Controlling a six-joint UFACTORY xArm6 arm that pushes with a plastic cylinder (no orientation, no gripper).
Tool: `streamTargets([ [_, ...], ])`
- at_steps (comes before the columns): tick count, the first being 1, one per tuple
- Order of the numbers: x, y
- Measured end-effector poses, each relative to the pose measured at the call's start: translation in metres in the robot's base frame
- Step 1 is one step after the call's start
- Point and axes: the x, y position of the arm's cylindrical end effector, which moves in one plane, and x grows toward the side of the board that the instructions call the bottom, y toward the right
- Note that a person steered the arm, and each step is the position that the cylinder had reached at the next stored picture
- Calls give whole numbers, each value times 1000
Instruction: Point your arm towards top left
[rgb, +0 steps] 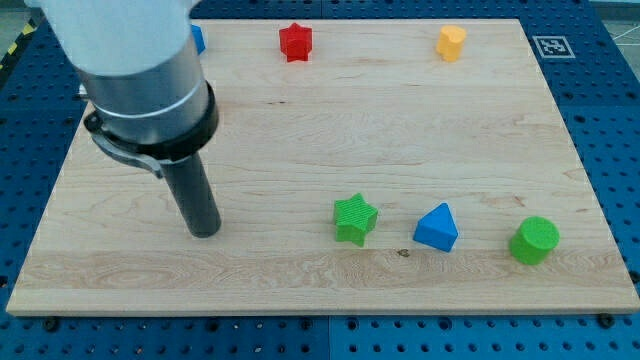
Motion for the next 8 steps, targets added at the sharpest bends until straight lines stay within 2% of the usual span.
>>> streamTargets([
  [5, 8, 2],
  [6, 4, 2],
  [7, -28, -10],
  [8, -35, -46],
])
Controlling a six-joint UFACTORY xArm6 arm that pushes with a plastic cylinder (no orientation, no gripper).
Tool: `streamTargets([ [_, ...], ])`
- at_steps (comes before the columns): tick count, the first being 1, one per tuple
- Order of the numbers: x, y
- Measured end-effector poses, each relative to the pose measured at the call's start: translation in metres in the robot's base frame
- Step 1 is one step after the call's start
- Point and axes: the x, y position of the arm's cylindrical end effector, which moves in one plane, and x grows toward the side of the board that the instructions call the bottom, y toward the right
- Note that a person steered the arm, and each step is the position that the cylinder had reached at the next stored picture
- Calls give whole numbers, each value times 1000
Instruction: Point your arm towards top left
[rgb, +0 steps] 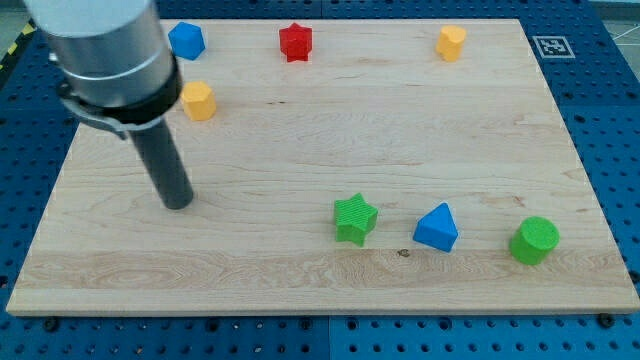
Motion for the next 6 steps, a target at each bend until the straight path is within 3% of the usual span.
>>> streamTargets([
  [3, -161, -122],
  [4, -235, -127],
  [5, -294, -94],
  [6, -299, -30],
])
